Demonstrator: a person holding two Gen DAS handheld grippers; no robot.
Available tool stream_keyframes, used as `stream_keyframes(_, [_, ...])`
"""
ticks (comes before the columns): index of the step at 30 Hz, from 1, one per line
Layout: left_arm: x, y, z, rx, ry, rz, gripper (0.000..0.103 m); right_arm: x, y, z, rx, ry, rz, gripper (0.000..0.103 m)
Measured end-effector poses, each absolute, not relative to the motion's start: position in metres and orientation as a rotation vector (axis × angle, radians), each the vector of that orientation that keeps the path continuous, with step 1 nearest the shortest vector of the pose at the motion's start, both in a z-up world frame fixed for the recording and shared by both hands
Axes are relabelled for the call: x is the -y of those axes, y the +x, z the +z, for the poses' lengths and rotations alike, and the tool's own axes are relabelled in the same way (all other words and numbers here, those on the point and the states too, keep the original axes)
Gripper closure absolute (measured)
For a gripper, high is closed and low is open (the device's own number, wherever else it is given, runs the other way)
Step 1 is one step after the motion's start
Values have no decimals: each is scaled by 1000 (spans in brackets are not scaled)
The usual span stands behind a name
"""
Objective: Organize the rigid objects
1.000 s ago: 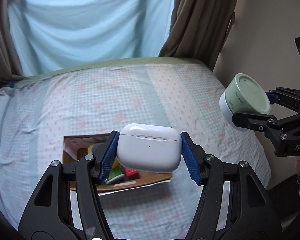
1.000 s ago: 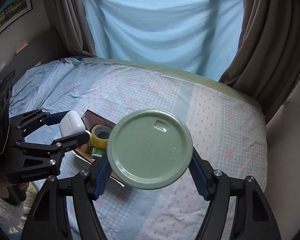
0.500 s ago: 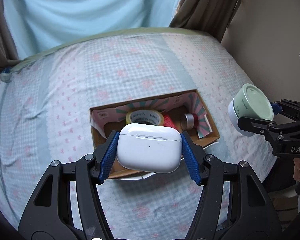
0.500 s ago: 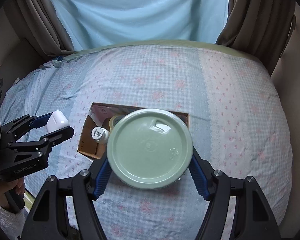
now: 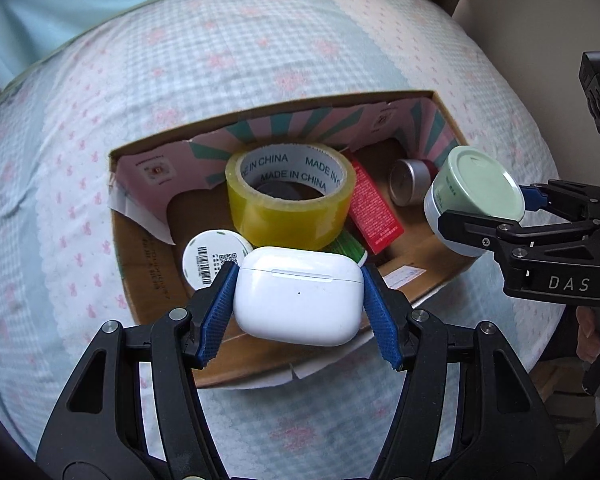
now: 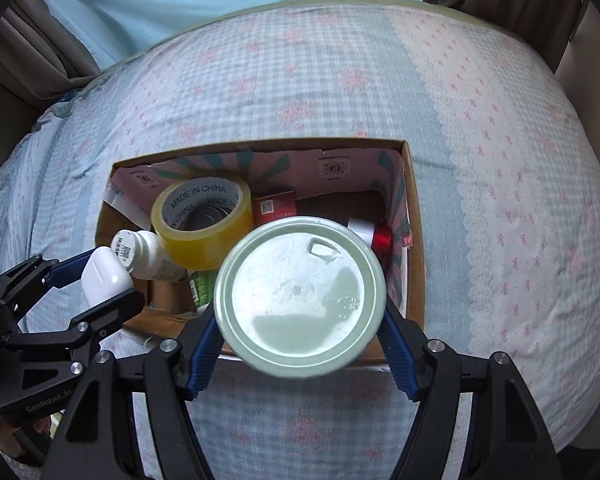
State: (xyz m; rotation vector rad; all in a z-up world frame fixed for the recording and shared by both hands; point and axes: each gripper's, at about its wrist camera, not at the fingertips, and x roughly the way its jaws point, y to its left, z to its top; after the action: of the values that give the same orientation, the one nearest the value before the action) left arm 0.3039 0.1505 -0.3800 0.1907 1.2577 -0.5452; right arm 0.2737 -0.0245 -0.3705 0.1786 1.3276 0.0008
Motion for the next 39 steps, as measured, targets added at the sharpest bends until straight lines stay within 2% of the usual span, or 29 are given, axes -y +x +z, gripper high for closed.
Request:
stream_keyframes(6, [-140, 303, -379, -1210, 290, -569, 45, 27, 276, -402, -1377, 231, -4, 36])
stream_keyframes(14, [-139, 300, -376, -1192, 266, -594, 42, 21, 280, -409, -1395, 196, 26, 36])
stream_keyframes(16, [-141, 301, -372, -1187, 246, -570, 0, 18, 281, -410, -1405, 189, 46, 35])
stream_keyframes(19, [-154, 304, -364, -1189, 191, -570, 0, 21, 278, -401, -1345, 185, 51, 3])
stream_keyframes(20, [-158, 305, -362, -1192, 178, -560, 0, 22, 277, -398, -1334, 185, 50, 0])
stream_keyframes(30, [-172, 293, -337, -1163, 175, -517, 0, 32, 257, -371, -1300, 172, -3, 0])
stream_keyframes(39, [-168, 270, -281, -1100, 160, -471, 0, 38, 237, -312, -1219, 184, 18, 0])
